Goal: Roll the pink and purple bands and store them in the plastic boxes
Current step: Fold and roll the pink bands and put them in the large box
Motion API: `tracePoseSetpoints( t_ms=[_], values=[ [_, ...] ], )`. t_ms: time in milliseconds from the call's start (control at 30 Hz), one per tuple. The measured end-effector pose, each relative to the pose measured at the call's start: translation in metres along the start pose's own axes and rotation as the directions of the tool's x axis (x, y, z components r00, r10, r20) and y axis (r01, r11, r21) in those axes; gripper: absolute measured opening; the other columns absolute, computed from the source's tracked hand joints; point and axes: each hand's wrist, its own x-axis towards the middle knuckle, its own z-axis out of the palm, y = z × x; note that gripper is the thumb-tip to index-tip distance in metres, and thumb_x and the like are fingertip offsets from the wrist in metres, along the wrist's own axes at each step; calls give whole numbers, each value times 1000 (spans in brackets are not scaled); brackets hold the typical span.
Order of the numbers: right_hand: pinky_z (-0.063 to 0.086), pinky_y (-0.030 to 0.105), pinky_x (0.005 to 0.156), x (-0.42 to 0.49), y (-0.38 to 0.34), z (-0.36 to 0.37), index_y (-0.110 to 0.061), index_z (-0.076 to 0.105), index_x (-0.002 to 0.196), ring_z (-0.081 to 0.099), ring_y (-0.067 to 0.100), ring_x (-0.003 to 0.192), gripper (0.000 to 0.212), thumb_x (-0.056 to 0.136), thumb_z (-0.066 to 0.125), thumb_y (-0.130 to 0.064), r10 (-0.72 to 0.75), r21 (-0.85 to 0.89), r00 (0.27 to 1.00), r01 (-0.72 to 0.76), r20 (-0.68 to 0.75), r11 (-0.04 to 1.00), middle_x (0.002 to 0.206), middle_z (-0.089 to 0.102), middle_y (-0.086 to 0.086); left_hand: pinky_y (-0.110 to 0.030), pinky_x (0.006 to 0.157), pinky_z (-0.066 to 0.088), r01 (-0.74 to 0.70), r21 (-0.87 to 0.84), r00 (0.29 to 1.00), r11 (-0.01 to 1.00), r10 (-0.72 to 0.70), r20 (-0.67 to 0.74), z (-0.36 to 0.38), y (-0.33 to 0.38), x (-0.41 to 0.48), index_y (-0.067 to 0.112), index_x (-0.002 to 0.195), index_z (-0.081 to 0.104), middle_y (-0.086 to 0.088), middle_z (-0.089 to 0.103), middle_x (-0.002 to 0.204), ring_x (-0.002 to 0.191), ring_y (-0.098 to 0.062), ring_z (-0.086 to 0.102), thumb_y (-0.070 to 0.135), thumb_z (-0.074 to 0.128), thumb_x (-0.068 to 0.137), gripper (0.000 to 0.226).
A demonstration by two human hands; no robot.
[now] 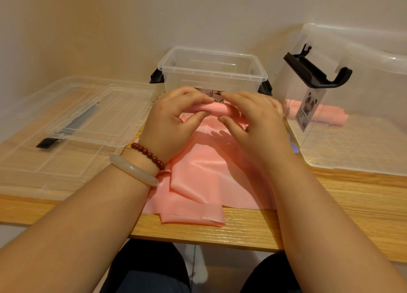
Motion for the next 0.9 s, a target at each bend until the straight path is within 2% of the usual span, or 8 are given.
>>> tracePoseSetpoints(
  t_ms=[167, 333, 467, 567, 733, 800, 833, 900],
  values=[
    [31, 36, 88, 1, 0, 1, -25, 71, 106, 58, 16, 95, 19, 89, 64, -31, -1, 6, 1000, 1, -14, 1000, 100, 64, -11, -20, 87, 45, -2, 18, 1000, 1000, 2, 12, 1, 0, -1, 13, 104, 72, 11, 58, 101, 97, -3, 54, 14, 70, 85, 19],
    [42, 46, 85, 1, 0, 2, -23, 72, 105, 59, 18, 91, 19, 88, 65, -27, 1, 19, 1000, 0, -26, 1000, 97, 65, -6, -22, 90, 45, 15, -22, 1000, 1000, -15, 14, 1, 0, -1, 14, 106, 72, 9, 60, 104, 99, -8, 58, 16, 72, 83, 23],
    [27, 33, 87, 0, 1, 0, -24, 74, 103, 60, 20, 92, 18, 88, 66, -28, -29, -46, 998, 26, -64, 999, 96, 68, -6, -18, 89, 45, 36, -26, 999, 999, -36, 5, 2, -1, -2, 14, 105, 73, 7, 62, 103, 97, -8, 59, 18, 73, 84, 21],
    [30, 38, 92, 1, -3, 1, -23, 75, 101, 63, 20, 90, 16, 89, 65, -29, -91, -142, 989, 74, -113, 987, 94, 71, -6, -17, 87, 47, 52, -31, 999, 998, -52, -6, 3, -1, -2, 14, 103, 74, 8, 62, 101, 95, -6, 59, 18, 71, 85, 19],
    [24, 38, 102, 1, -11, 3, -22, 74, 88, 67, 18, 77, 6, 87, 69, -18, -118, -285, 985, 78, -129, 955, 82, 71, -7, -4, 85, 39, 96, -21, 995, 995, -95, 17, 4, 3, -4, 14, 103, 73, 10, 59, 100, 95, 10, 53, 17, 70, 85, 19],
    [23, 36, 102, 1, -12, 2, -21, 74, 83, 67, 19, 72, 8, 84, 71, -14, -85, -309, 989, 45, -119, 950, 77, 71, -6, -10, 88, 43, 136, -24, 989, 990, -134, 67, 5, 5, -3, 17, 105, 73, 12, 59, 101, 97, 2, 55, 21, 68, 85, 22],
    [23, 35, 100, 1, -12, 1, -20, 74, 81, 67, 20, 71, 8, 82, 71, -12, -68, -314, 991, 30, -111, 949, 76, 71, -6, -17, 90, 46, 150, -7, 984, 989, -148, 97, 5, 6, -2, 18, 107, 73, 12, 60, 102, 98, -3, 56, 23, 66, 85, 23],
    [26, 34, 95, 2, -11, 0, -20, 73, 77, 66, 21, 69, 10, 78, 71, -11, -31, -307, 995, 1, -95, 952, 73, 70, -5, -27, 91, 43, 141, 92, 976, 986, -154, 157, 4, 9, 2, 18, 109, 72, 7, 65, 106, 104, -14, 57, 25, 64, 86, 26]
  ],
)
